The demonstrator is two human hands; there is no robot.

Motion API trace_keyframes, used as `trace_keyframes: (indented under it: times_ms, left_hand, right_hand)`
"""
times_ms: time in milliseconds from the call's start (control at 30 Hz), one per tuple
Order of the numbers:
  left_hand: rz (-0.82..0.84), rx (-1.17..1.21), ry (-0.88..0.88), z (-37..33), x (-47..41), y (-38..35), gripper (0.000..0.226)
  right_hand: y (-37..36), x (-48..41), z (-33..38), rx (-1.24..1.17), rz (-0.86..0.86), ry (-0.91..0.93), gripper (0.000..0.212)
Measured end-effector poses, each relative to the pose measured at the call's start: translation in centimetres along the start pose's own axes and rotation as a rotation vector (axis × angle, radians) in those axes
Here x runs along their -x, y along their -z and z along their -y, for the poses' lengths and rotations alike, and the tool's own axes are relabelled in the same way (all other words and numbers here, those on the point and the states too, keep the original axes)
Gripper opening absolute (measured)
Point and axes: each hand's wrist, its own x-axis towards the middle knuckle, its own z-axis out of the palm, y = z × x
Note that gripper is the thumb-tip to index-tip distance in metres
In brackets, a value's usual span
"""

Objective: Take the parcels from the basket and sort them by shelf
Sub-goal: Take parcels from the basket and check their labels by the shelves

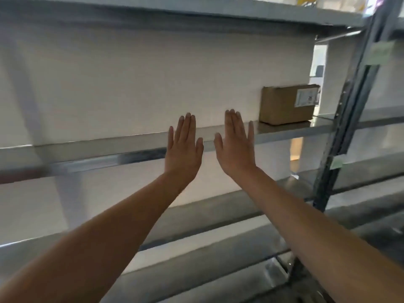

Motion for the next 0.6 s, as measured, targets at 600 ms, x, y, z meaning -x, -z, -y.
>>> trace_keyframes:
  times_ms: [600]
  left_hand:
    - [0.224, 0.559, -0.472, -28.5, 0.0, -16.4, 0.057]
  right_hand:
    - [5.8, 13.0, -27.6, 0.51, 0.07, -0.623, 0.065]
